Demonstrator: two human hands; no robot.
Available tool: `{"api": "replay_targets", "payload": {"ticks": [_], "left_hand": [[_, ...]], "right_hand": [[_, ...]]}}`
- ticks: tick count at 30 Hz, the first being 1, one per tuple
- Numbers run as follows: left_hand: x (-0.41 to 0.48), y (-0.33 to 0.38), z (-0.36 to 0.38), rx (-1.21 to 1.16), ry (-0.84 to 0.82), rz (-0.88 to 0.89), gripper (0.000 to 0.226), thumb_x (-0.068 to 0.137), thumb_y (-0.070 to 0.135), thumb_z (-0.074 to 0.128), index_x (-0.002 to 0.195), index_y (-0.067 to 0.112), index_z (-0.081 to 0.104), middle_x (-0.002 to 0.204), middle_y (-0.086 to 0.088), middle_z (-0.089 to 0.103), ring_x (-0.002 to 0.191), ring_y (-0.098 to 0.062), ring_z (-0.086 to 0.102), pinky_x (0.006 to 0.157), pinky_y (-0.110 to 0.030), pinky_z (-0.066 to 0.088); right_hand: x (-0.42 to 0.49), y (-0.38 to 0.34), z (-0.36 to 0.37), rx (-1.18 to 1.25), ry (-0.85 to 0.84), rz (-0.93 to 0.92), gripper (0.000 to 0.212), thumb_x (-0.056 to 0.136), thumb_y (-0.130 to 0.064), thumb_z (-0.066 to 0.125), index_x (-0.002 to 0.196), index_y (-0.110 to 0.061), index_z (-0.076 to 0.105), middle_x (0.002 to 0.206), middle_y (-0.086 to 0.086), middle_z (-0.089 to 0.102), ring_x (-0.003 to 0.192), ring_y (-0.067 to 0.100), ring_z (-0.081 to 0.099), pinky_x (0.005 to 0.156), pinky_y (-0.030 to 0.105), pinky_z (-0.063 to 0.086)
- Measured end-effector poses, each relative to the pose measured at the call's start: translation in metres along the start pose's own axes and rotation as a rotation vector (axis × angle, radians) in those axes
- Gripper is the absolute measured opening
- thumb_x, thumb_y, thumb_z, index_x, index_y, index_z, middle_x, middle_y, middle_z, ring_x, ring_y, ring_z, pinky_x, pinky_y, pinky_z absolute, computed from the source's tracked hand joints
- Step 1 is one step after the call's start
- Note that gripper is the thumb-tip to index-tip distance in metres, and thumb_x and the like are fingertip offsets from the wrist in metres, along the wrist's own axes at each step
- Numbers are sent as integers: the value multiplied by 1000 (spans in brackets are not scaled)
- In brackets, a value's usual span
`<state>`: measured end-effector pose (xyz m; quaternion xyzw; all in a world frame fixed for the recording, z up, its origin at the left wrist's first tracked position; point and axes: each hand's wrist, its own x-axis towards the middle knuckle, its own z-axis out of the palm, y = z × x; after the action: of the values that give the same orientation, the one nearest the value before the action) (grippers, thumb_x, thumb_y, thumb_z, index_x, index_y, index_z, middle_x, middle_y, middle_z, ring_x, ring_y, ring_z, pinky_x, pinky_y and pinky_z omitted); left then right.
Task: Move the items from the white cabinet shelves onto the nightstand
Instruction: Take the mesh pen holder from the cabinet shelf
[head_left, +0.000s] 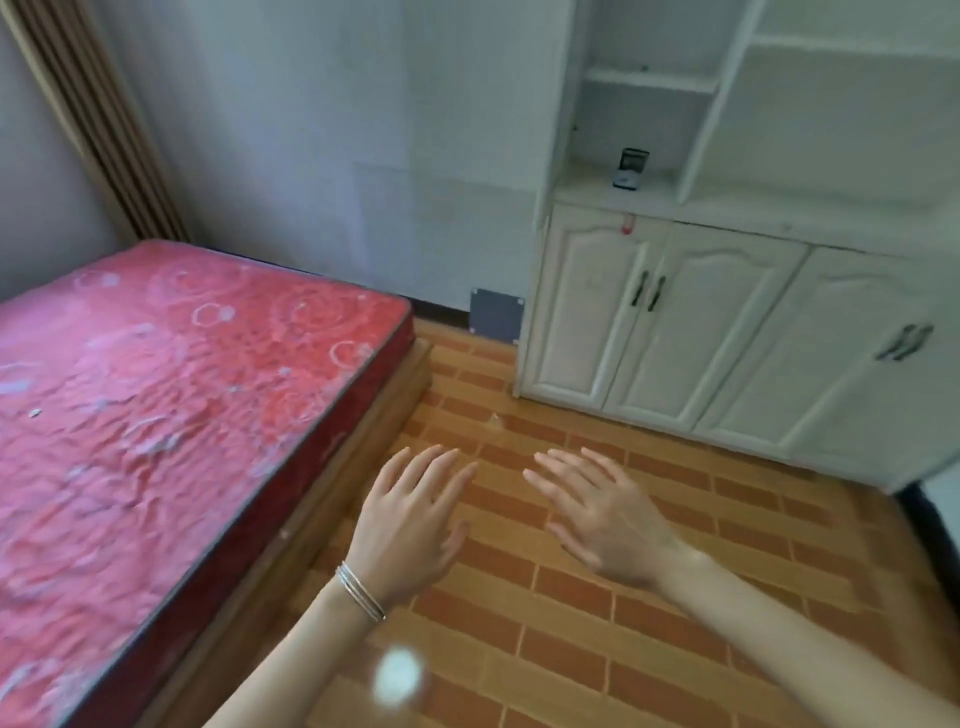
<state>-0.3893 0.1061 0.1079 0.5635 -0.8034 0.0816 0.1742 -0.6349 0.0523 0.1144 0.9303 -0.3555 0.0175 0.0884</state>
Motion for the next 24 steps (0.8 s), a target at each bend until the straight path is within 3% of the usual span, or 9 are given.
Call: {"api": "replay_targets", "payload": {"ticks": [7, 12, 19, 24], "left_hand": [[137, 118, 43, -51, 11, 187, 50, 82, 42, 47, 125, 20, 58, 125, -2, 58, 120, -23, 51, 104, -43, 36], [210, 164, 55, -42, 38, 232, 49, 84, 44, 47, 125, 21, 57, 127, -3, 58, 121, -23, 50, 105, -43, 33], [274, 167, 82, -6, 20, 244, 50, 81, 44, 52, 126, 23, 56, 129, -1, 56, 124, -22, 46, 107, -44, 27], [329, 132, 106, 37, 7, 234, 52, 81, 47, 47, 127, 25, 54, 128, 1, 57, 123, -21, 48, 105, -47, 34]], "right_hand": [[-87, 143, -14, -57, 29, 199, 55, 91, -43, 37, 139, -17, 40, 138, 7, 49, 128, 23, 44, 106, 44, 36], [-112, 220, -30, -63, 123, 268, 53, 91, -40, 40, 138, -16, 41, 137, 6, 49, 128, 21, 43, 104, 42, 37], [-90, 288, -6, -54, 180, 278, 52, 92, -41, 43, 139, -18, 41, 139, 4, 47, 130, 19, 39, 107, 42, 34], [-34, 332, 20, -43, 215, 248, 49, 91, -40, 41, 135, -20, 45, 135, 4, 51, 127, 19, 43, 105, 41, 34]]}}
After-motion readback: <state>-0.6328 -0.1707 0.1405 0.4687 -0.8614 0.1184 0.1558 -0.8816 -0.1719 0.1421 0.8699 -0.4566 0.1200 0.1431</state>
